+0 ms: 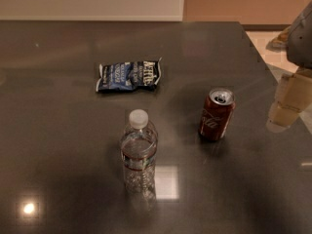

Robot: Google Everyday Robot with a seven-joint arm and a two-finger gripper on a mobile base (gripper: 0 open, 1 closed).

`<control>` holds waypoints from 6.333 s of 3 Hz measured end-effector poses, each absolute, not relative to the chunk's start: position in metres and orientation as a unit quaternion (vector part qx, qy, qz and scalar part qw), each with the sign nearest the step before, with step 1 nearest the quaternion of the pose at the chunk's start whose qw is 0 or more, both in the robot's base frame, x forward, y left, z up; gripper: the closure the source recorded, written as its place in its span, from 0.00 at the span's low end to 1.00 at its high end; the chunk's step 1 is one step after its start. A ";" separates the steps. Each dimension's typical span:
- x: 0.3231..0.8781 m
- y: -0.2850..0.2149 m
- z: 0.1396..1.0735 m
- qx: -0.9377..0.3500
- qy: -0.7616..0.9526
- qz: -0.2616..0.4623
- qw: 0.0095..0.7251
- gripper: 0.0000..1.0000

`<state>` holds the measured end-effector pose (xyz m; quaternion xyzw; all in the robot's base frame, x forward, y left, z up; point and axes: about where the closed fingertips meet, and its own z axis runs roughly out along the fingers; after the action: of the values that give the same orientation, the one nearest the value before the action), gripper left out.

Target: Move water bottle near blue chip bag

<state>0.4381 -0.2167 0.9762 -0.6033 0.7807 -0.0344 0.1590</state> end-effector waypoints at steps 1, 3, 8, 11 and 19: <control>0.438 -0.217 0.976 -0.603 0.781 -0.034 0.159 0.00; 0.440 -0.191 0.986 -0.619 0.764 0.014 0.181 0.00; 0.379 -0.019 0.952 -0.723 0.629 0.187 0.213 0.00; 0.351 0.020 0.937 -0.748 0.588 0.217 0.216 0.00; 0.505 0.018 0.979 -0.700 0.641 0.181 0.255 1.00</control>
Offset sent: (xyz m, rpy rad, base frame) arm 0.0015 0.0077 0.0027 0.0414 0.0556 0.0309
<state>0.5049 0.0184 0.9790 -0.7005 0.6414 0.1810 0.2553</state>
